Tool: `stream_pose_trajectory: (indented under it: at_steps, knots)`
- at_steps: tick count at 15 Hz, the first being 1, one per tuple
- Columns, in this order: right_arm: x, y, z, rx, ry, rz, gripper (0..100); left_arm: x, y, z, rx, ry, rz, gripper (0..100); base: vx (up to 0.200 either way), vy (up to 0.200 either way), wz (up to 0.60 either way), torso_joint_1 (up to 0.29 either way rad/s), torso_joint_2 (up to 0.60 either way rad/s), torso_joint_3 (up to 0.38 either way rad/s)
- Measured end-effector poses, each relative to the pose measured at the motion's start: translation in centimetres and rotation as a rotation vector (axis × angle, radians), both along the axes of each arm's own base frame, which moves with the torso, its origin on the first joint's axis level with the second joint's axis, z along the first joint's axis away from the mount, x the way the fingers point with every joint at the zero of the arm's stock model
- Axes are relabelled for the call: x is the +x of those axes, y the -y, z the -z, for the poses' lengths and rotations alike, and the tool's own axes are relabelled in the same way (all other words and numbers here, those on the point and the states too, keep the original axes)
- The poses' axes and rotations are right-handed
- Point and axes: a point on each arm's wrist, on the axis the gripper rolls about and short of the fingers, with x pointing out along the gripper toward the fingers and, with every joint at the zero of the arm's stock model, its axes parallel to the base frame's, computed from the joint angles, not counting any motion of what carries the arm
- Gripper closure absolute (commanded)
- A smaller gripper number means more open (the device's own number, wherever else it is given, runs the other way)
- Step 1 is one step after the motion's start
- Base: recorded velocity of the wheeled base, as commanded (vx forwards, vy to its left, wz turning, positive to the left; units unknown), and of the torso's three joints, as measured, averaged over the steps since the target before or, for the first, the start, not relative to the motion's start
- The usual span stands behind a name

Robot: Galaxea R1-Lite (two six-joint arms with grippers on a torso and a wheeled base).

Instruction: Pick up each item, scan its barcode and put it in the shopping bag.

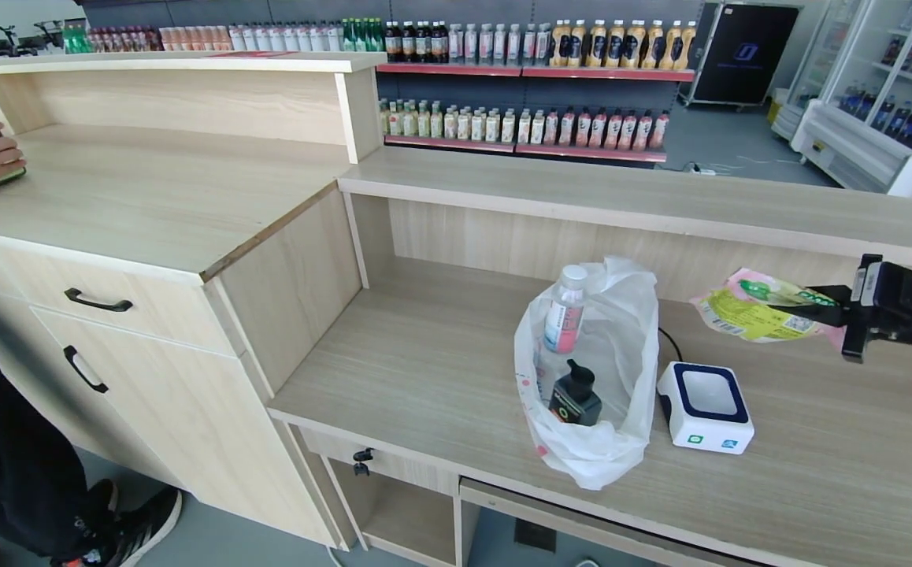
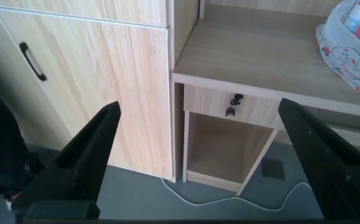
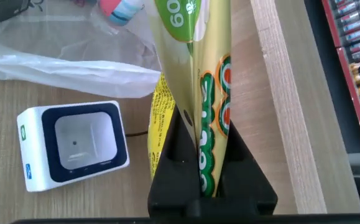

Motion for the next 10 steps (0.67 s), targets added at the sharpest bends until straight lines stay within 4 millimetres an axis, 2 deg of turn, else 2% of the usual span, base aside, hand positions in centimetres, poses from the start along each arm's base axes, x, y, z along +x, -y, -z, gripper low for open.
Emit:
stream_pose_trajectory:
  at_steps: [5,10]
  knots:
    - [2.2,-1.8,1.6,-0.030,0.099,-0.115,100,0.0,0.0,0.0,0.000,0.000,0.000,0,0.000,0.000,0.00,0.000,0.00,0.000]
    - [3.0,-1.9,3.3,-0.058,0.098,-0.146,100,0.0,0.0,0.0,0.000,0.000,0.000,0,0.000,0.000,0.00,0.000,0.00,0.000]
